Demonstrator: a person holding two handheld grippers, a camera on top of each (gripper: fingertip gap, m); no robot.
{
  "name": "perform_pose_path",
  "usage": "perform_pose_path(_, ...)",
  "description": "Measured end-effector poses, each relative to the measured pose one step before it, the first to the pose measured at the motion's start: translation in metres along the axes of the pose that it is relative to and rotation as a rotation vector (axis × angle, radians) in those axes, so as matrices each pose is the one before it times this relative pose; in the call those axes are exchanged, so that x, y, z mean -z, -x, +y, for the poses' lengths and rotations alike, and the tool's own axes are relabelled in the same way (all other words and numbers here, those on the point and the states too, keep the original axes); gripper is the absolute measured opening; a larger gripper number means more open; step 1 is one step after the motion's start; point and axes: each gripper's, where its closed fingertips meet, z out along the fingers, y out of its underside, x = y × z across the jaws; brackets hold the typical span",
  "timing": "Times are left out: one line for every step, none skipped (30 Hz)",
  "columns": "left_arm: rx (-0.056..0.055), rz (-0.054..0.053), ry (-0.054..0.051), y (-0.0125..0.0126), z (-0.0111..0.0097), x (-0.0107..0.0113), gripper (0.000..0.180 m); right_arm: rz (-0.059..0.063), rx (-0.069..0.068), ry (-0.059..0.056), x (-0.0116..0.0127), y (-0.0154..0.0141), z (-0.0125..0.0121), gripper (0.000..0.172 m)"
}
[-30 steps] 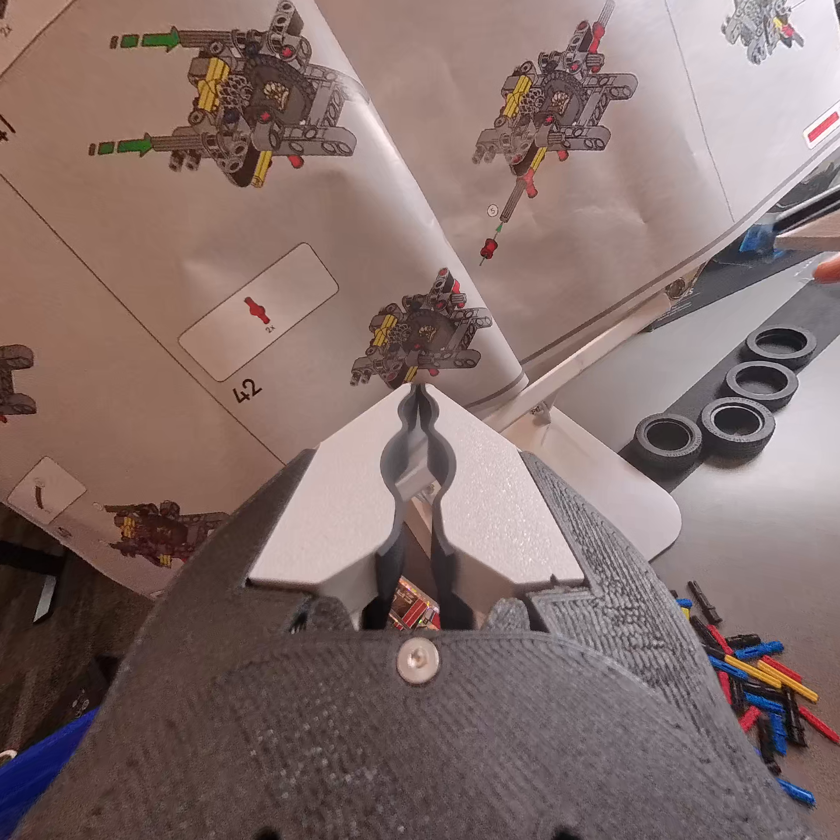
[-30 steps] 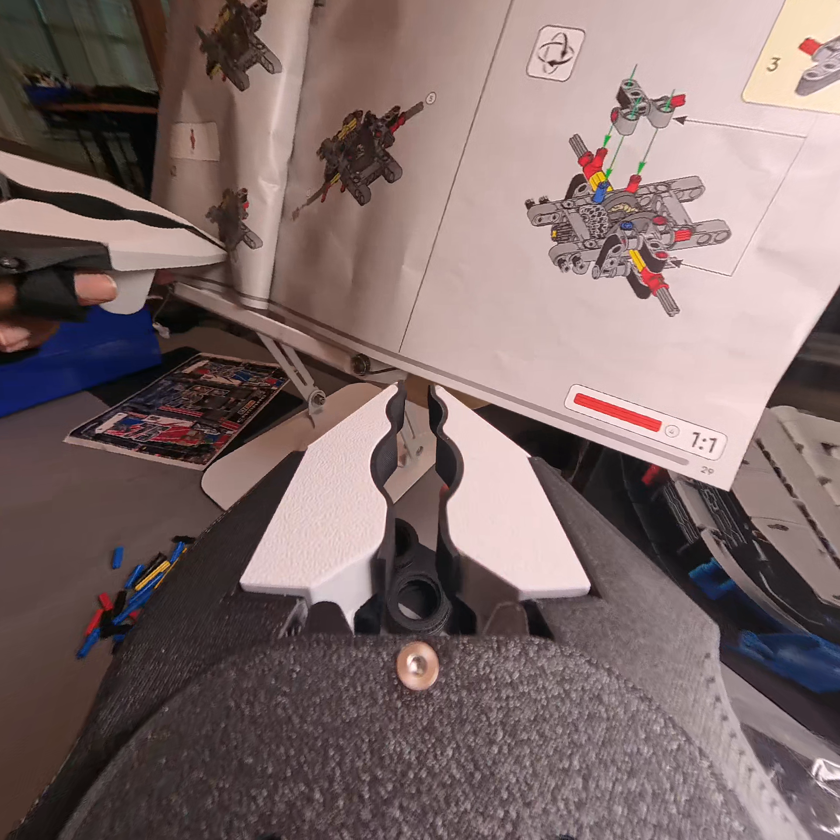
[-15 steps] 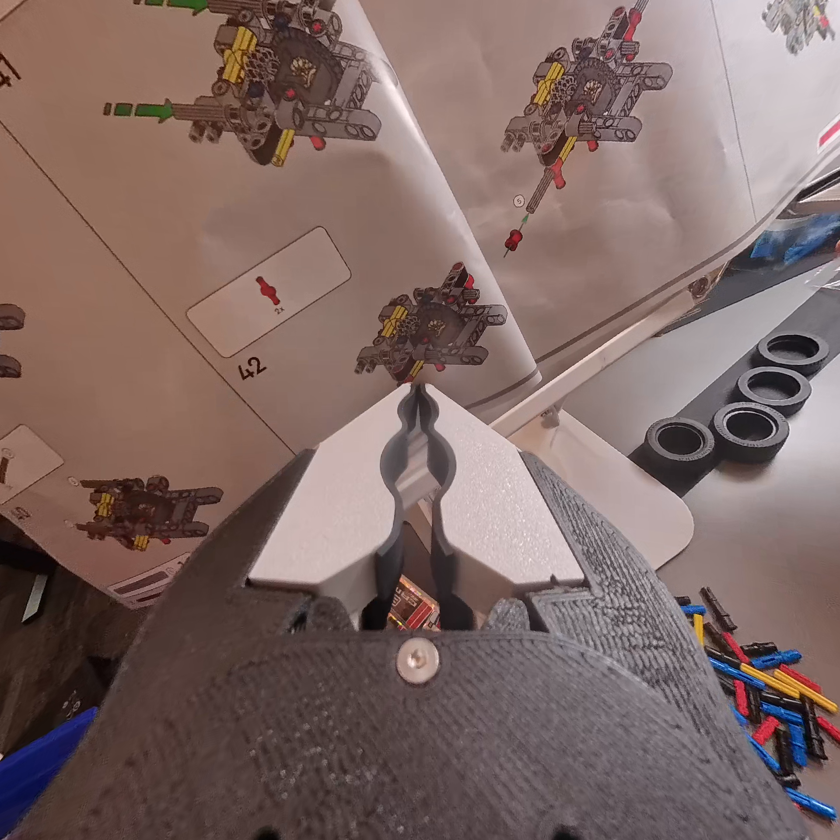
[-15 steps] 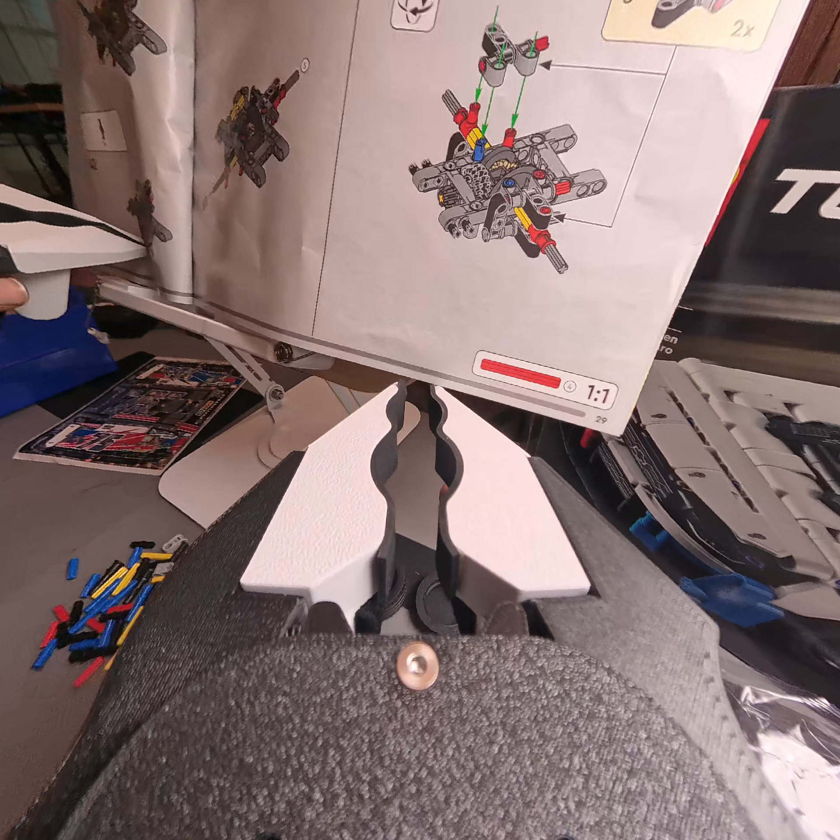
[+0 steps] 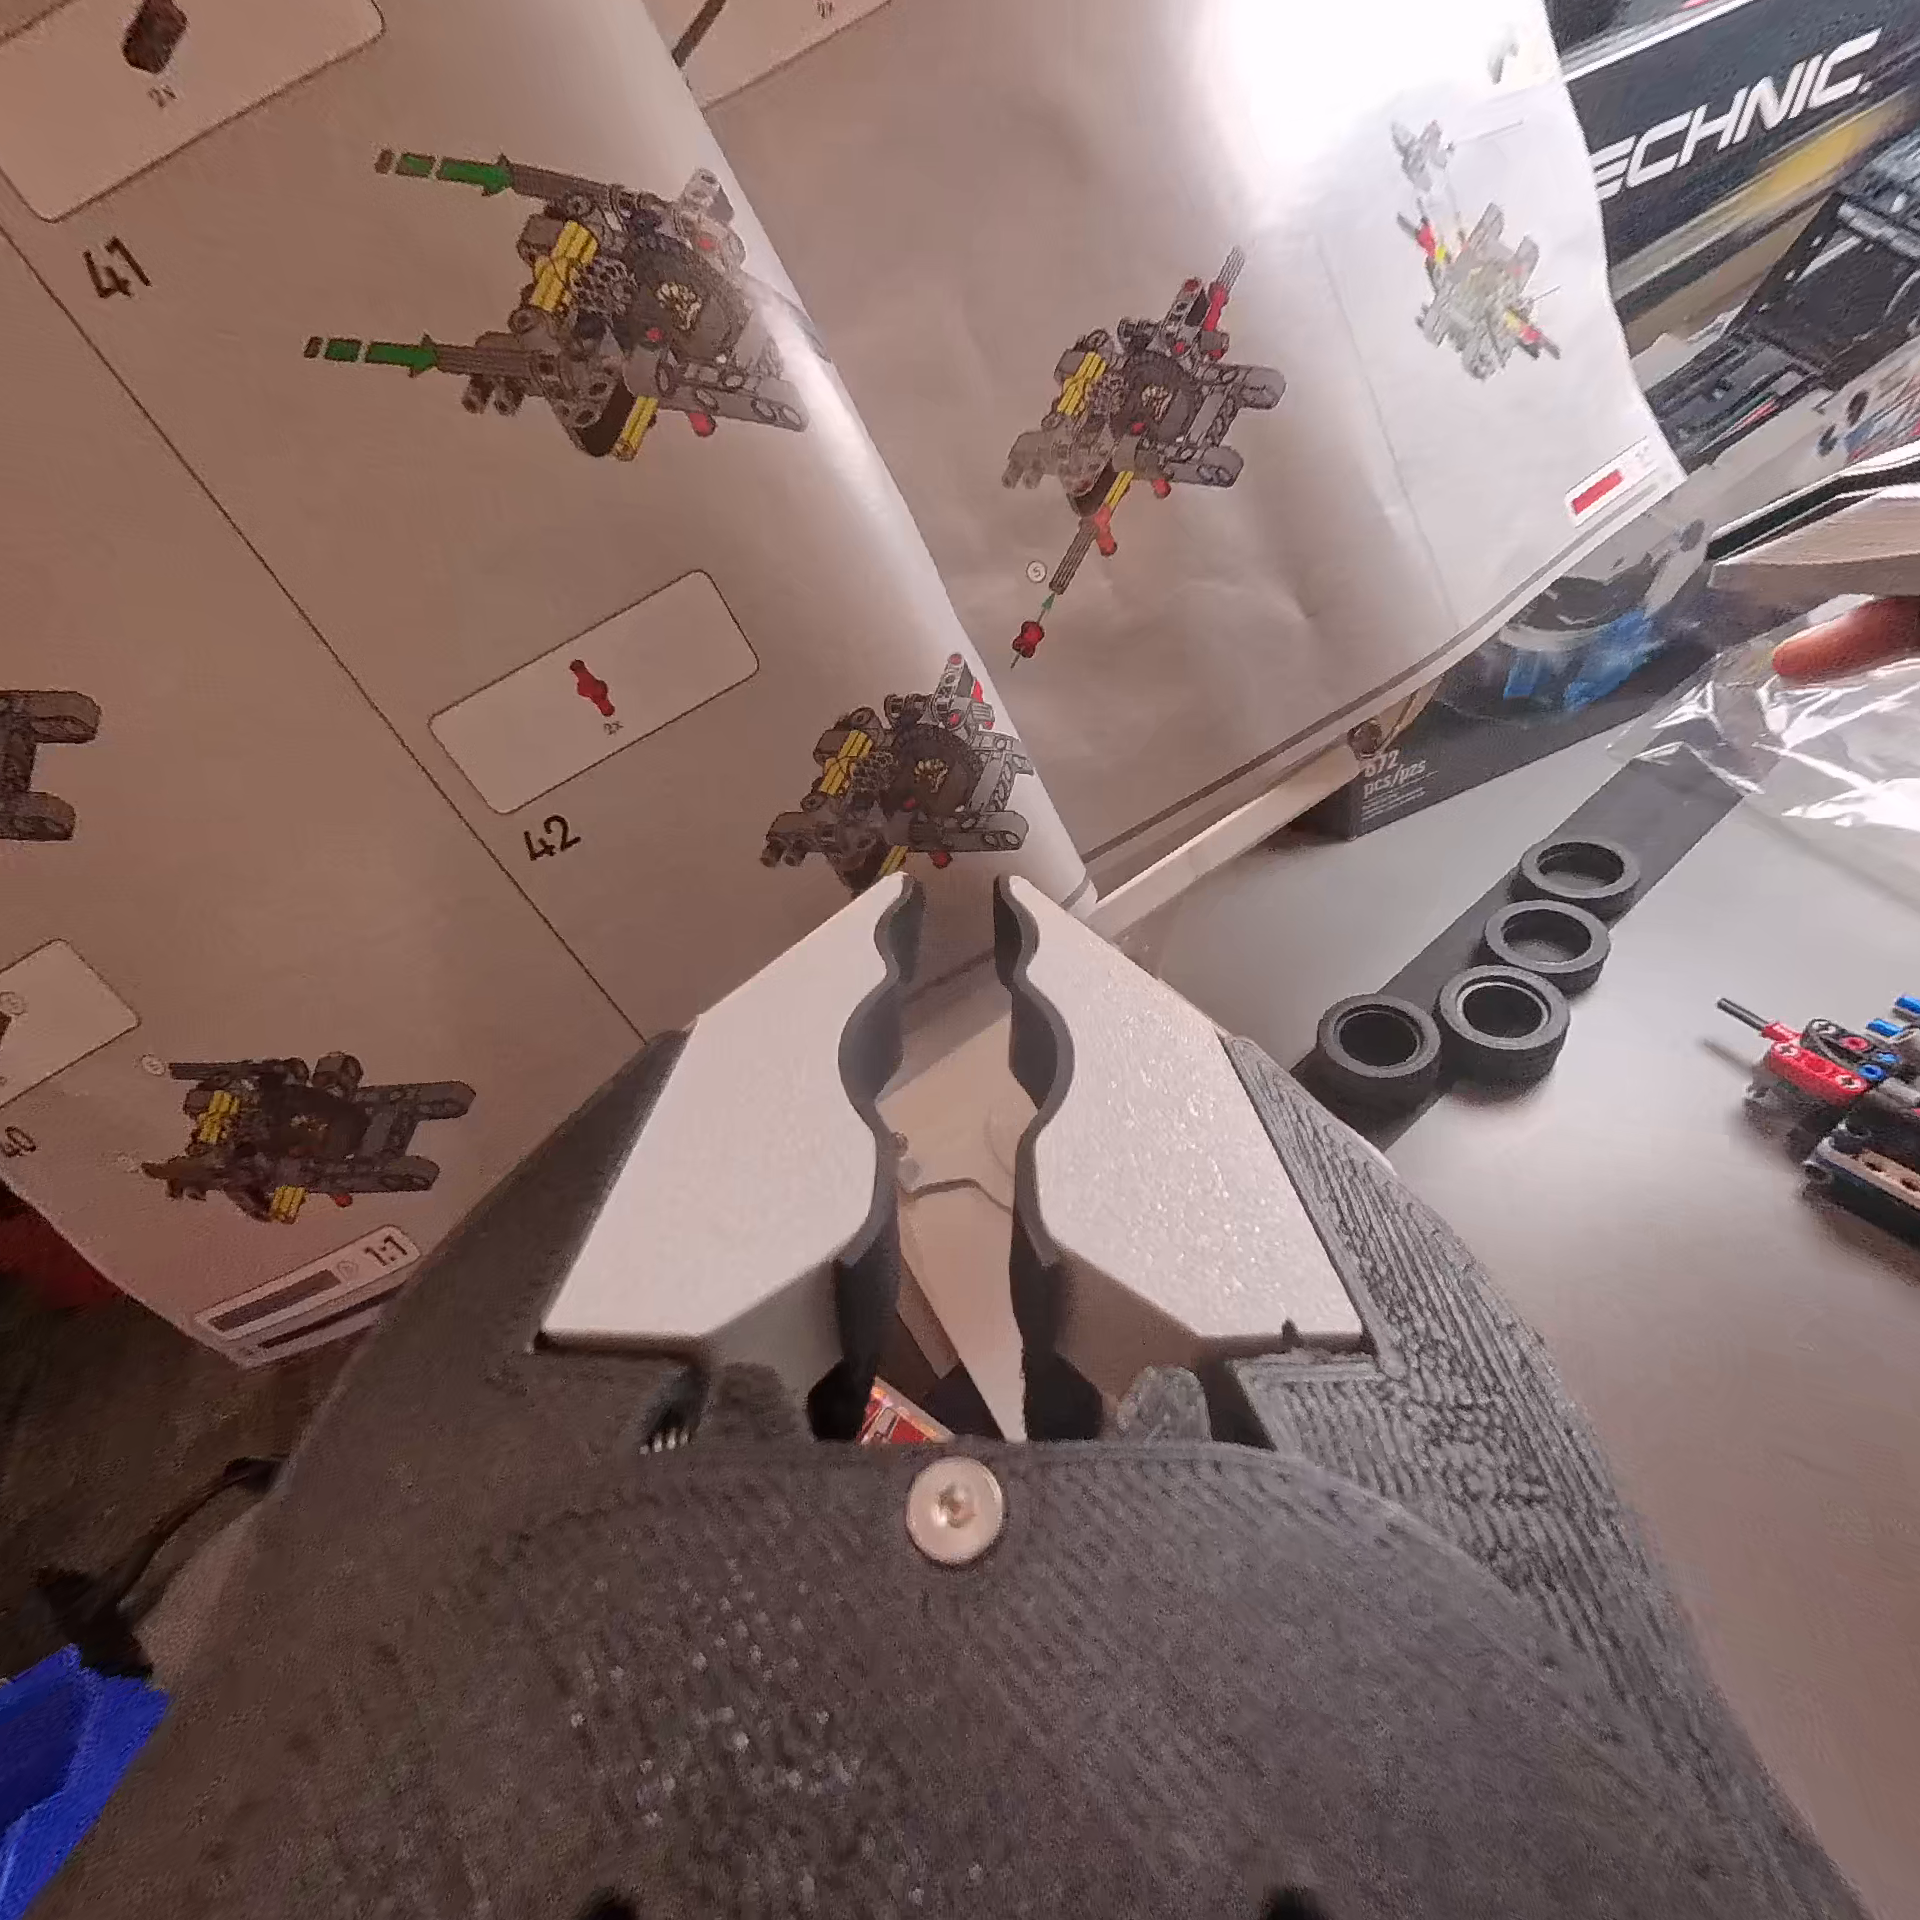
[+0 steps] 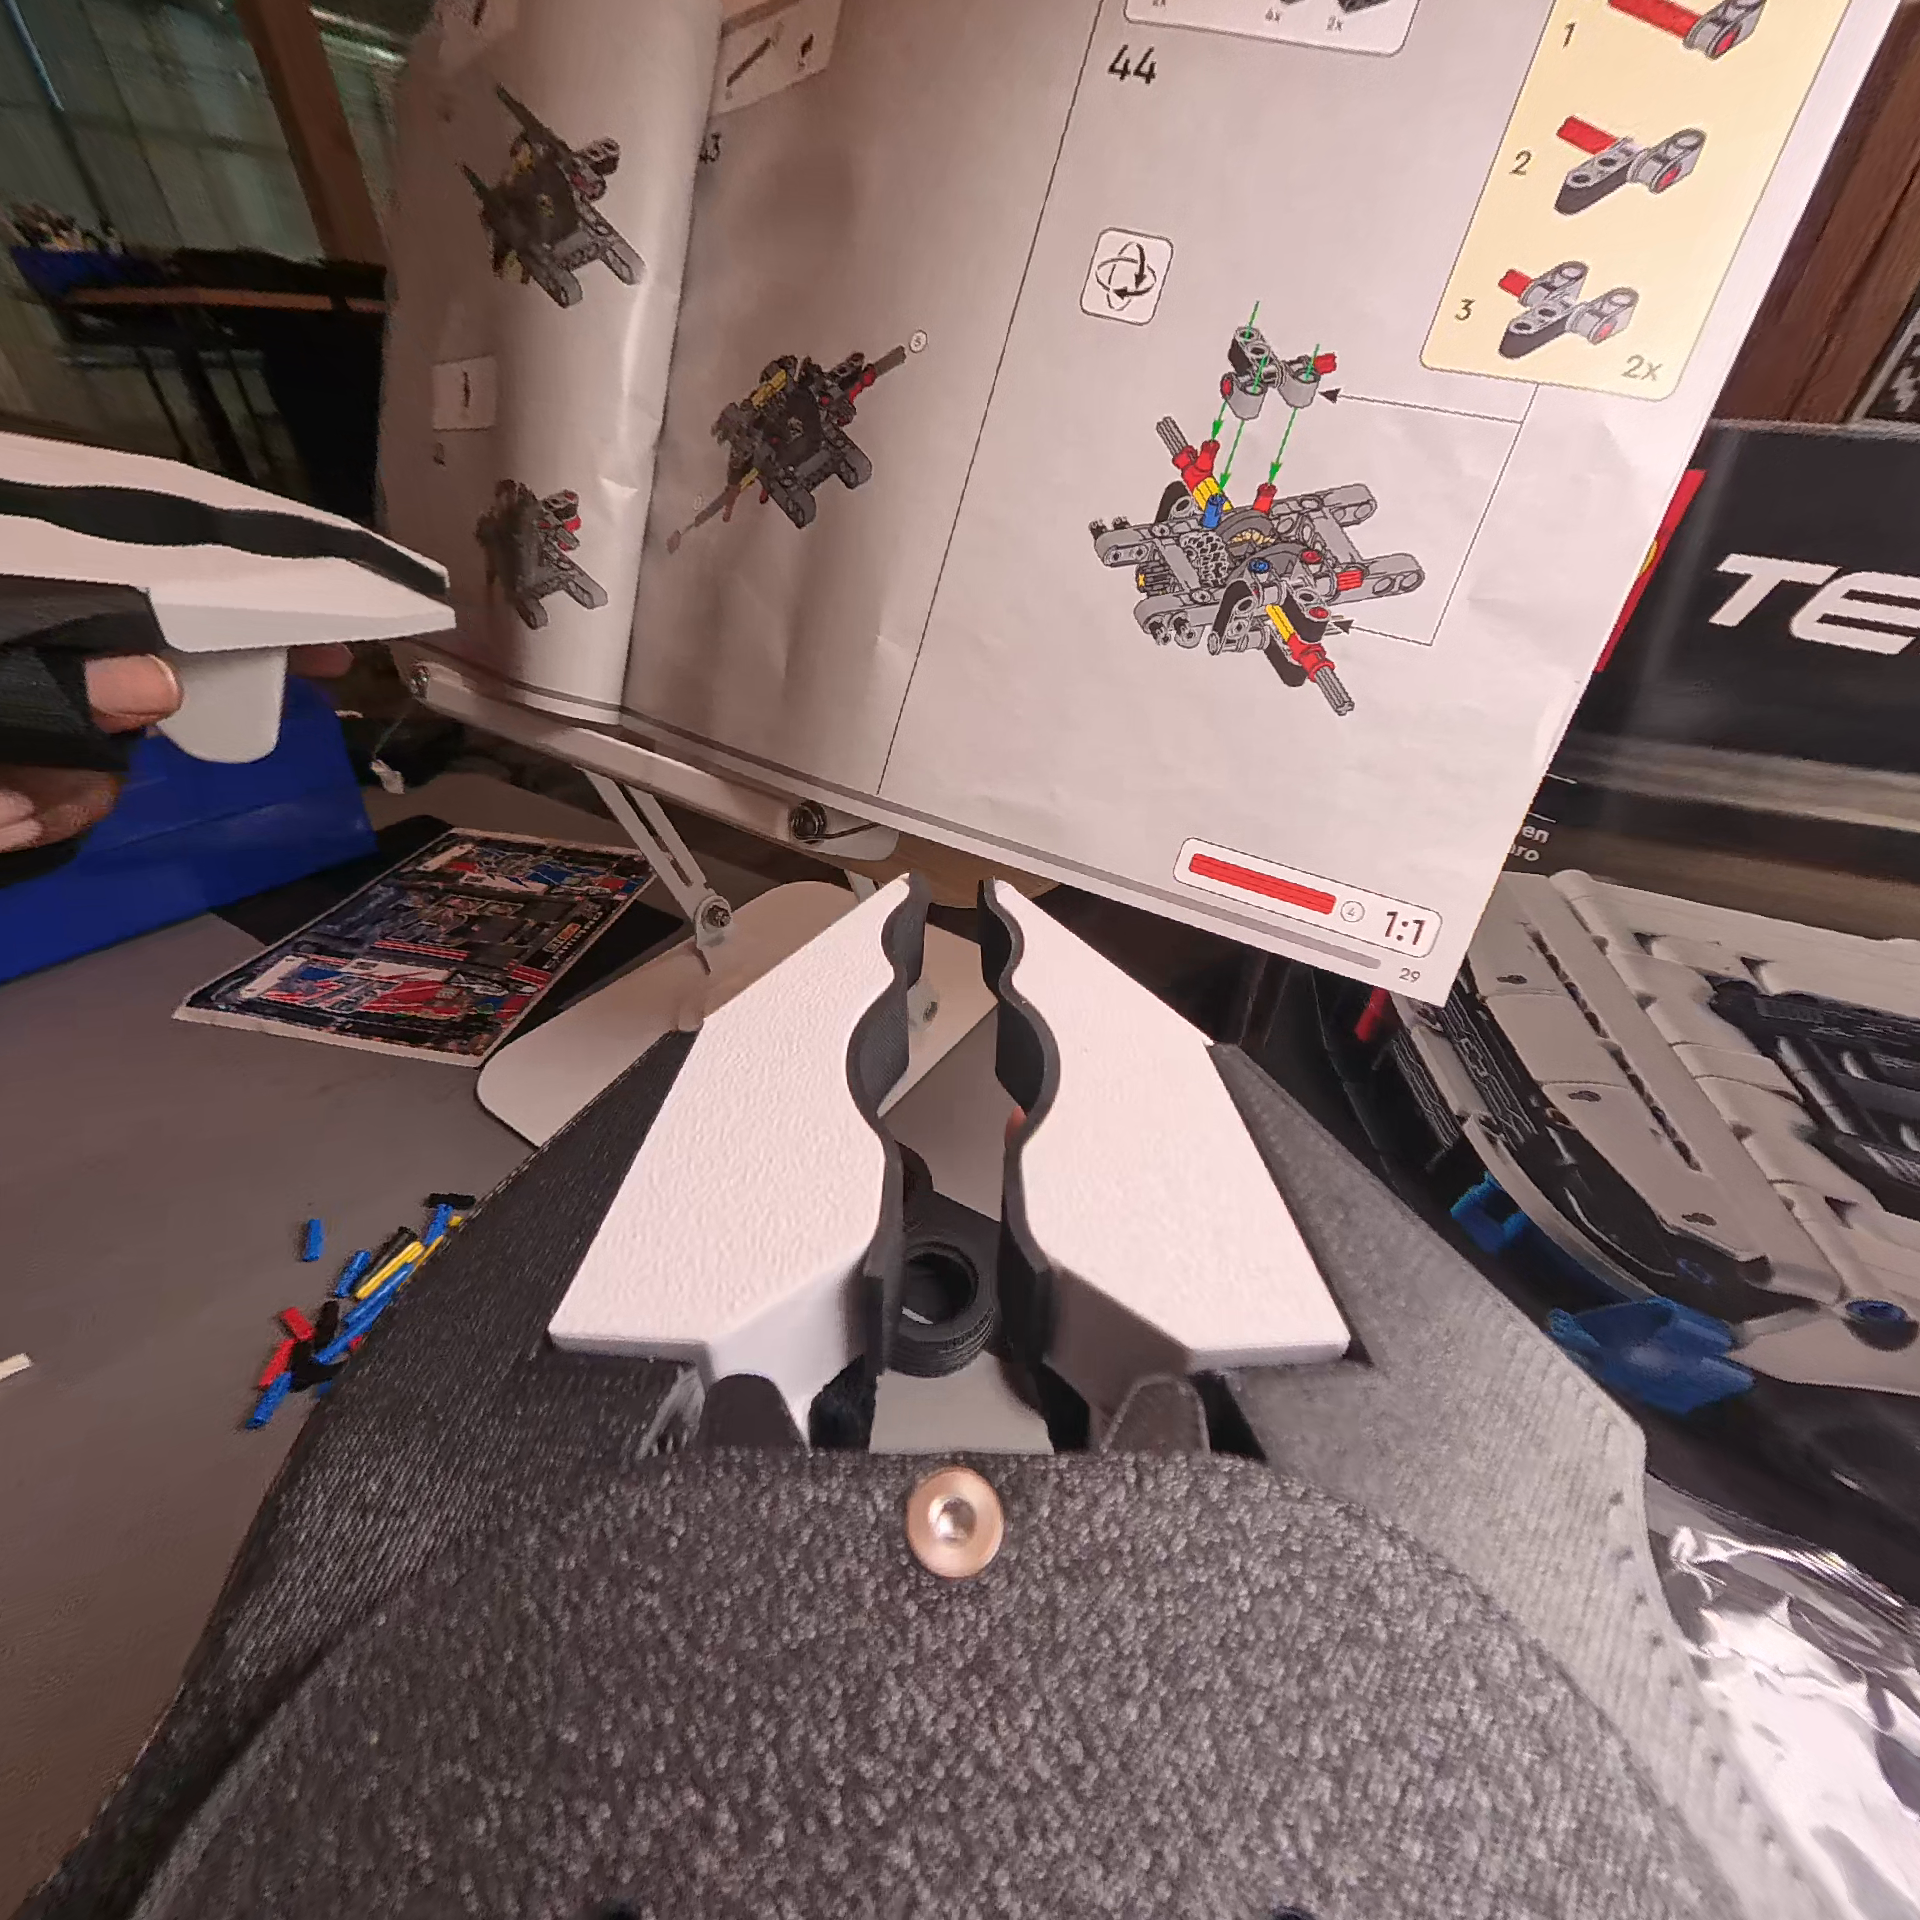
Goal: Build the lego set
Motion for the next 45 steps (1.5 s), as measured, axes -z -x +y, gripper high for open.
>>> perform_pose_path(0.0155, 0.0052, -0.0137, -0.00271, -0.00168, 0.00421, 0.015, 0.0022, -0.006, -0.0097, 0.00257, 0.00101, -0.0015, 0.008)
perform_pose_path(0.0169, 0.0067, -0.0182, -0.00342, -0.00224, 0.00514, 0.016, 0.0029, -0.0089, -0.0098, 0.00304, 0.00071, -0.00121, 0.008)
perform_pose_path(0.0163, 0.0061, -0.0231, -0.00402, -0.00296, 0.00618, 0.018, 0.0041, -0.0113, -0.0112, 0.00333, 0.00034, -0.00122, 0.009)
perform_pose_path(0.0158, 0.004, -0.0265, -0.00424, -0.0034, 0.00726, 0.02, 0.0058, -0.0117, -0.0101, 0.00391, 0.00001, -0.00089, 0.009)
perform_pose_path(0.017, 0.0039, -0.0294, -0.00485, -0.00398, 0.00831, 0.022, 0.0064, -0.0083, -0.0096, 0.00441, 0.00002, -0.00086, 0.01)
perform_pose_path(0.0179, 0.0048, -0.0312, -0.00547, -0.00406, 0.00917, 0.022, 0.0069, -0.0046, -0.0105, 0.00499, 0.00015, -0.00102, 0.01)
perform_pose_path(0.0149, 0.005, -0.0277, -0.00569, -0.00347, 0.00988, 0.023, 0.0062, -0.0018, -0.0107, 0.00533, 0.00031, -0.00119, 0.01)
perform_pose_path(0.0101, 0.0052, -0.0192, -0.00572, -0.00217, 0.01024, 0.023, 0.0047, -0.0008, -0.0074, 0.00547, 0.00046, -0.00099, 0.01)
perform_pose_path(0.0056, 0.0061, -0.0121, -0.00568, -0.00087, 0.0105, 0.023, 0.0032, 0.0022, -0.0046, 0.00555, 0.0007, -0.00103, 0.01)
perform_pose_path(0.0035, 0.0051, -0.0081, -0.00511, -0.00004, 0.01084, 0.024, 0.0004, 0.0058, 0.0005, 0.00549, 0.00111, -0.00063, 0.011)
perform_pose_path(0.0062, 0.0027, -0.0049, -0.00449, 0.0008, 0.01101, 0.024, 0.0004, 0.0051, 0.0051, 0.00565, 0.00156, 0.00002, 0.011)
perform_pose_path(0.0129, 0.0039, -0.0035, -0.00426, 0.00128, 0.01147, 0.024, -0.0038, 0.0041, 0.0057, 0.00618, 0.00254, 0.00022, 0.013)
perform_pose_path(0.0171, 0.007, -0.0019, -0.00456, 0.00196, 0.01197, 0.026, -0.0114, 0.0024, 0.0067, 0.00688, 0.00445, 0.00058, 0.014)
perform_pose_path(0.0153, 0.0067, 0.004, -0.00428, 0.00322, 0.01257, 0.028, -0.0182, 0.0018, 0.0104, 0.00797, 0.00625, 0.00143, 0.015)
perform_pose_path(0.0106, 0.0078, 0.0137, -0.0047, 0.00511, 0.01285, 0.028, -0.0303, 0.0073, 0.0142, 0.00908, 0.00905, 0.00235, 0.016)
perform_pose_path(0.0048, 0.0143, 0.0247, -0.00601, 0.00736, 0.0129, 0.03, -0.0385, 0.016, 0.0181, 0.01024, 0.01123, 0.00339, 0.016)
perform_pose_path(0.0006, 0.0191, 0.0331, -0.00717, 0.00953, 0.01264, 0.031, -0.0381, 0.0214, 0.0225, 0.01091, 0.01229, 0.00496, 0.016)
perform_pose_path(0.0011, 0.024, 0.0355, -0.00873, 0.01092, 0.01212, 0.033, -0.0412, 0.0248, 0.0254, 0.01106, 0.01382, 0.00637, 0.015)
perform_pose_path(0.0041, 0.0334, 0.036, -0.01089, 0.01203, 0.01135, 0.034, -0.0498, 0.0236, 0.033, 0.0105, 0.01611, 0.00841, 0.014)
perform_pose_path(0.0056, 0.0425, 0.0382, -0.0129, 0.01345, 0.00984, 0.034, -0.0672, 0.0239, 0.0465, 0.0095, 0.01944, 0.01127, 0.014)
perform_pose_path(0.0061, 0.0462, 0.0389, -0.01374, 0.01433, 0.00759, 0.036, -0.0734, 0.02, 0.0538, 0.00794, 0.02132, 0.01301, 0.014)
perform_pose_path(0.0061, 0.0461, 0.0346, -0.01379, 0.01442, 0.00514, 0.038, -0.0701, 0.0142, 0.0486, 0.00613, 0.02174, 0.01327, 0.015)
perform_pose_path(0.0088, 0.0388, 0.0273, -0.01232, 0.01359, 0.00287, 0.039, -0.0702, 0.012, 0.0468, 0.00401, 0.02235, 0.0133, 0.017)
perform_pose_path(0.0128, 0.0288, 0.0168, -0.01017, 0.012, 0.00089, 0.04, -0.0587, 0.0073, 0.0439, 0.0014, 0.02059, 0.01279, 0.021)
perform_pose_path(0.0138, 0.024, 0.0032, -0.00866, 0.00999, -0.00091, 0.041, -0.038, 0.0047, 0.0379, -0.00114, 0.01708, 0.01165, 0.027)
perform_pose_path(0.0133, 0.0204, -0.0058, -0.00703, 0.00834, -0.00234, 0.041, -0.0244, 0.0069, 0.0327, -0.0035, 0.01397, 0.01066, 0.031)
perform_pose_path(0.0151, 0.0218, -0.0013, -0.00595, 0.00754, -0.00346, 0.04, -0.0181, 0.0126, 0.0402, -0.00569, 0.01136, 0.01112, 0.036)
perform_pose_path(0.0153, 0.0282, 0.009, -0.00584, 0.0064, -0.00378, 0.04, -0.0113, 0.0186, 0.0464, -0.00757, 0.00831, 0.01072, 0.043)
perform_pose_path(0.0052, 0.0264, 0.0099, -0.00535, 0.0038, -0.0033, 0.041, -0.006, 0.0203, 0.0393, -0.0086, 0.00566, 0.00837, 0.048)
perform_pose_path(-0.0095, 0.0121, 0.0029, -0.00326, 0.00144, -0.00232, 0.042, -0.0105, 0.0154, 0.0299, -0.00863, 0.00513, 0.00513, 0.052)
perform_pose_path(-0.0175, 0.0022, -0.0037, -0.00206, -0.00005, -0.00145, 0.042, -0.0167, 0.0103, 0.0218, -0.00796, 0.00506, 0.00236, 0.054)
perform_pose_path(-0.0156, 0.0, -0.0076, -0.00189, -0.00093, -0.00069, 0.042, -0.014, 0.0142, 0.0136, -0.00658, 0.00395, 0.00015, 0.055)
perform_pose_path(-0.0103, -0.0005, -0.0121, -0.00187, -0.00183, 0.00036, 0.042, -0.0092, 0.02, 0.0078, -0.00526, 0.00259, -0.00095, 0.055)
perform_pose_path(-0.0082, 0.0006, -0.0141, -0.00181, -0.00211, 0.00116, 0.042, 0.0027, 0.02, 0.0079, -0.00379, -0.00012, -0.0008, 0.051)
perform_pose_path(-0.0086, -0.0016, -0.008, -0.00097, -0.0009, 0.00166, 0.042, 0.0156, 0.0173, 0.0044, -0.00225, -0.00273, -0.00071, 0.041)
perform_pose_path(-0.0111, -0.0079, -0.0009, 0.00073, 0.00056, 0.00184, 0.042, 0.0019, 0.014, 0.0018, -0.00132, -0.00081, -0.00063, 0.041)
perform_pose_path(-0.0126, -0.0109, 0.0038, 0.00181, 0.00159, 0.00184, 0.042, -0.0012, 0.0094, -0.0017, -0.00046, -0.00027, -0.0003, 0.04)
perform_pose_path(-0.0091, -0.0073, 0.0068, 0.002, 0.0021, 0.0013, 0.042, -0.0019, 0.009, -0.0058, -0.00009, 0.00012, 0.00027, 0.04)
perform_pose_path(-0.0022, -0.0015, 0.0067, 0.00146, 0.00223, 0.00066, 0.042, -0.0021, 0.0072, -0.0084, -0.00001, 0.0002, 0.00091, 0.04)
perform_pose_path(0.004, 0.0028, 0.0056, 0.00103, 0.00224, -0.00024, 0.042, 0.0003, 0.0033, -0.0088, 0.00013, -0.00039, 0.0016, 0.04)
perform_pose_path(0.0066, 0.0046, 0.0061, 0.00061, 0.00224, -0.00075, 0.042, 0.0037, -0.001, -0.0036, 0.00042, -0.00136, 0.00229, 0.04)
perform_pose_path(0.0039, 0.0043, 0.0068, 0.00037, 0.00221, -0.0011, 0.042, -0.0019, -0.0059, -0.0037, 0.00098, -0.0009, 0.00195, 0.04)
perform_pose_path(-0.0018, 0.0022, 0.0059, 0.00012, 0.00179, -0.00114, 0.042, -0.0066, -0.0039, -0.0027, 0.00143, -0.00004, 0.00164, 0.04)
perform_pose_path(-0.0069, 0.0005, 0.0049, -0.00014, 0.00146, -0.00118, 0.042, -0.0028, 0.0001, -0.0022, 0.00128, -0.00018, 0.0013, 0.04)
perform_pose_path(-0.0098, -0.0001, 0.0054, -0.0003, 0.00145, -0.00109, 0.041, -0.0014, 0.0008, -0.0026, 0.00095, 0.0, 0.00079, 0.04)
